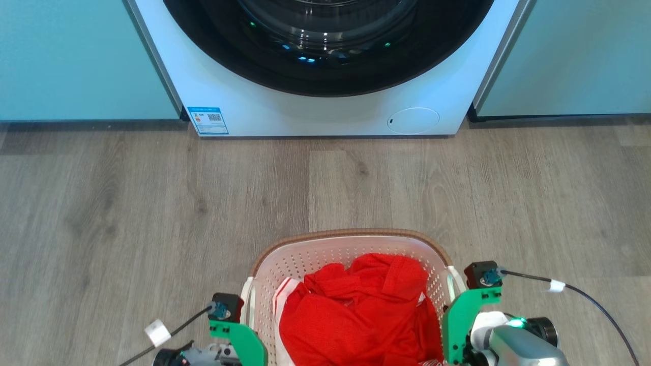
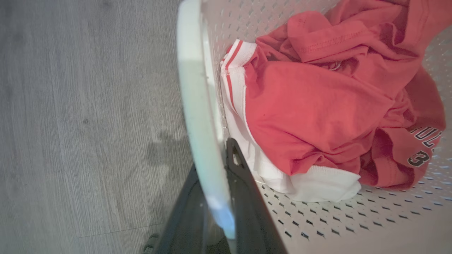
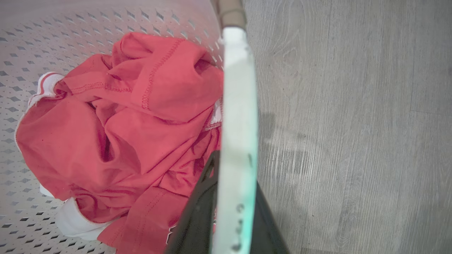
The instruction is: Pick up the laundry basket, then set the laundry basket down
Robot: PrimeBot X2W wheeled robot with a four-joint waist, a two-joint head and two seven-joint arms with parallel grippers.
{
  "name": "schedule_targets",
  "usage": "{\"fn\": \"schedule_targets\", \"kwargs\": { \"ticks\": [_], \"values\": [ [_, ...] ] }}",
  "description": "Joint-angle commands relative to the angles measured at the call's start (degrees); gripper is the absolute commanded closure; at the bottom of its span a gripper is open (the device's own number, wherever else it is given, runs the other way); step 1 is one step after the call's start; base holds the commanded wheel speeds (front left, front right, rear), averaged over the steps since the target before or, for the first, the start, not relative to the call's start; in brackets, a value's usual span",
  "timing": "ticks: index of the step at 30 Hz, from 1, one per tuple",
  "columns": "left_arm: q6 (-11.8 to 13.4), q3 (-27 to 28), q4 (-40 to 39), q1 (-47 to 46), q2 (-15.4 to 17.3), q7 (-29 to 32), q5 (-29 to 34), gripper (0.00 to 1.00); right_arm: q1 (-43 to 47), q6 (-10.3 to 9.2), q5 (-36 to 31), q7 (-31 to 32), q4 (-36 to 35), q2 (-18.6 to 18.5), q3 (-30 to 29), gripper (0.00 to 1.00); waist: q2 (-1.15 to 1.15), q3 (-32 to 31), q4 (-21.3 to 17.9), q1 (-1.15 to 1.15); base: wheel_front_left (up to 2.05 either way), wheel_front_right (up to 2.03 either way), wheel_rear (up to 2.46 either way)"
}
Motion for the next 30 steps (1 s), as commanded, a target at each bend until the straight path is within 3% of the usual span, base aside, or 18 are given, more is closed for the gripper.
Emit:
{"fn": "schedule_targets", "kwargs": {
  "ticks": [1,30],
  "values": [
    [0.0,0.3,0.3,-1.1,1.4,-1.0,0.0,1.00,-0.2,0.16,0.1,-0.7,-0.7,0.4,1.0,1.00,0.00,0.0,0.0,0.00,0.00,0.00,0.00],
    [0.1,-2.8,0.9,-2.1,1.4,-1.9,-2.8,1.00,-2.4,0.16,6.4,-2.3,0.7,0.4,7.3,1.00,0.00,1.6,-0.3,0.00,0.00,0.00,0.00]
  ]
}}
